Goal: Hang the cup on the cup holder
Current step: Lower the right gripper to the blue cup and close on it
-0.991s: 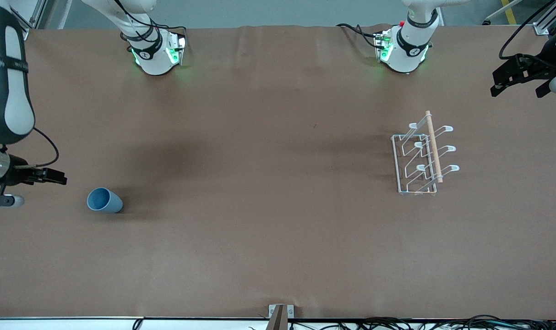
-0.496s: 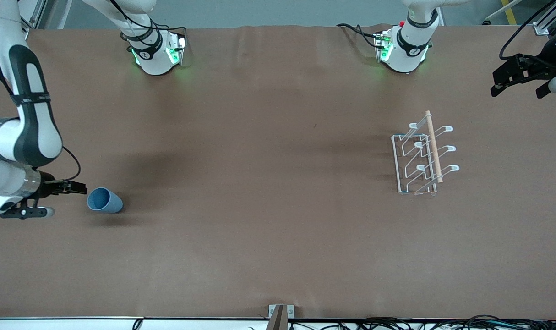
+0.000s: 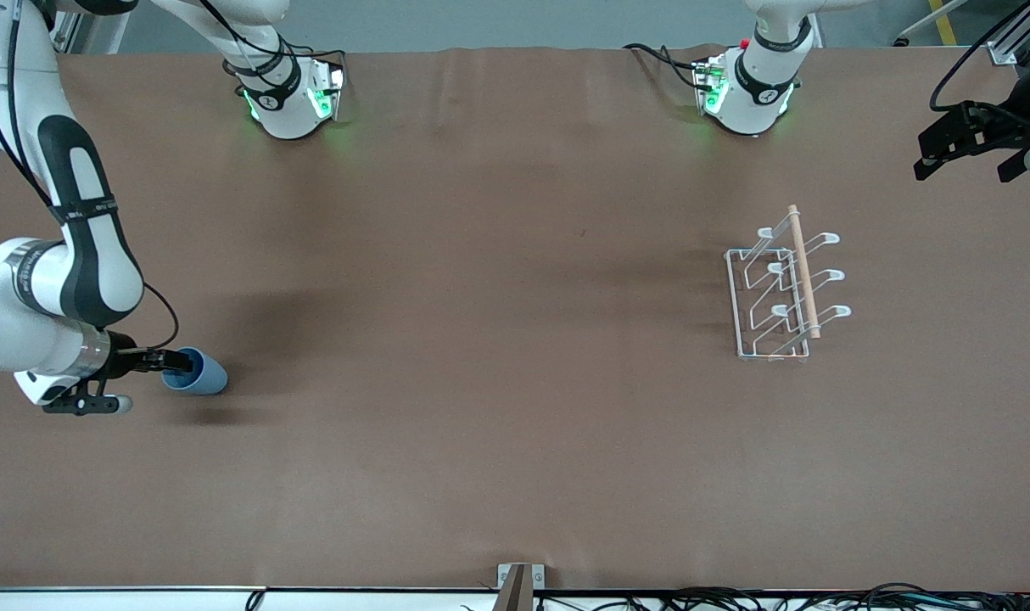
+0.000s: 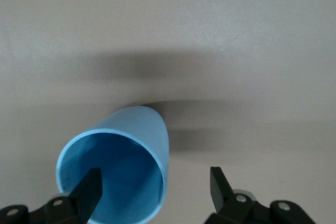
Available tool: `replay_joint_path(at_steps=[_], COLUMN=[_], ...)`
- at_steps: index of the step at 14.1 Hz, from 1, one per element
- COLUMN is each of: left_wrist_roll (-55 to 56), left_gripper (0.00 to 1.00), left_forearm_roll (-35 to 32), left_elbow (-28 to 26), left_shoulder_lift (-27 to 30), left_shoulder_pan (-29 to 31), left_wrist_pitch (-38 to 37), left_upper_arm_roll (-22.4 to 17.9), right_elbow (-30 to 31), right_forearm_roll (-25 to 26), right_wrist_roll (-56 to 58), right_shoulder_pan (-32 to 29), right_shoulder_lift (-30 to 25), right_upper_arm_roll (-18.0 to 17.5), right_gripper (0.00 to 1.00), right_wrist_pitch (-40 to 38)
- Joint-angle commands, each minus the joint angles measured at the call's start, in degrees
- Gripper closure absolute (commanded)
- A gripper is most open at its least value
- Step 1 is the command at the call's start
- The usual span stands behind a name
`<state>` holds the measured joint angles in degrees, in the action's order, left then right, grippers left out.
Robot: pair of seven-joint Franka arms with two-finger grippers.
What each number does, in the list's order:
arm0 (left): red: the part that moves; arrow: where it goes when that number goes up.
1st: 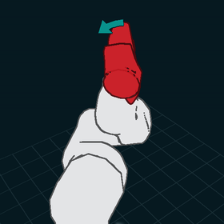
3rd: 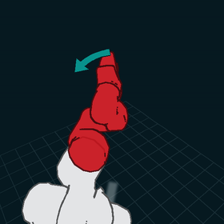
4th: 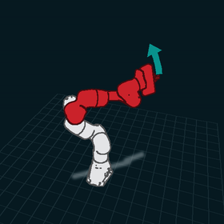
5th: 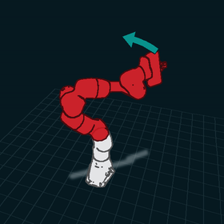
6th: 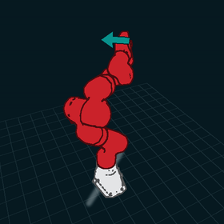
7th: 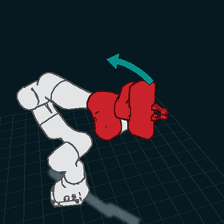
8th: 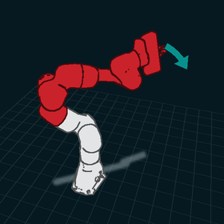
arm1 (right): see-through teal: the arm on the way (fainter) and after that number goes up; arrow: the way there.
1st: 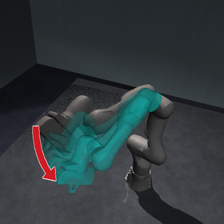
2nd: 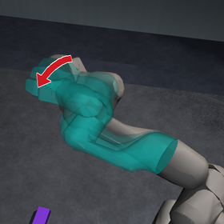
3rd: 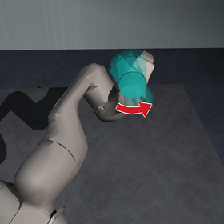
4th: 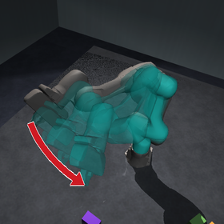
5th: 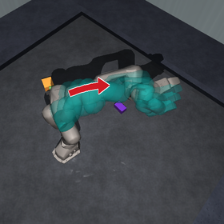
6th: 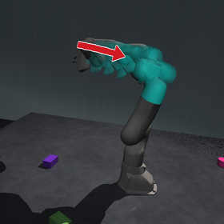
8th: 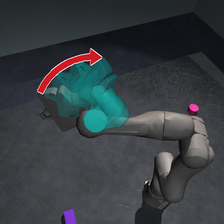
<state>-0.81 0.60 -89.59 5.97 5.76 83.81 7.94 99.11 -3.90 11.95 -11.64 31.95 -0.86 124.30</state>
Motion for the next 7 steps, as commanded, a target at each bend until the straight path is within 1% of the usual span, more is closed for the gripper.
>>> replay_joint_path(at_steps=[1, 2, 3, 5, 7], left_wrist_roll=[-1.0, -1.0, -1.0, -1.0, -1.0], left_gripper=[0.0, 0.0, 0.0, 0.0, 0.0], left_forearm_roll=[0.2, 0.2, 0.2, 0.2, 0.3], left_elbow=[1.3, 1.3, 1.3, 1.4, 1.4], left_shoulder_lift=[-0.5, -0.5, -0.5, -0.5, -0.5], left_shoulder_pan=[0.2, 0.2, 0.2, 0.2, 0.2], left_wrist_pitch=[-1.0, -0.9, -1.0, -1.0, -1.0], left_upper_arm_roll=[0.0, 0.0, 0.0, 0.0, 0.0], right_elbow=[0.5, 0.5, 0.5, 0.5, 0.5], right_forearm_roll=[-1.3, -1.3, -1.3, -1.3, -1.3], right_wrist_roll=[0.6, 0.6, 0.5, 0.6, 0.8], right_shoulder_pan=[0.3, 0.3, 0.2, 0.2, 0.1], right_shoulder_lift=[0.8, 0.8, 0.8, 0.6, 0.1], right_upper_arm_roll=[0.1, 0.1, 0.1, 0.1, 0.1], right_gripper=[0.4, 0.64, 0.82, 0.94, 0.95], right_wrist_pitch=[1.1, 1.1, 1.2, 0.7, 0.2])
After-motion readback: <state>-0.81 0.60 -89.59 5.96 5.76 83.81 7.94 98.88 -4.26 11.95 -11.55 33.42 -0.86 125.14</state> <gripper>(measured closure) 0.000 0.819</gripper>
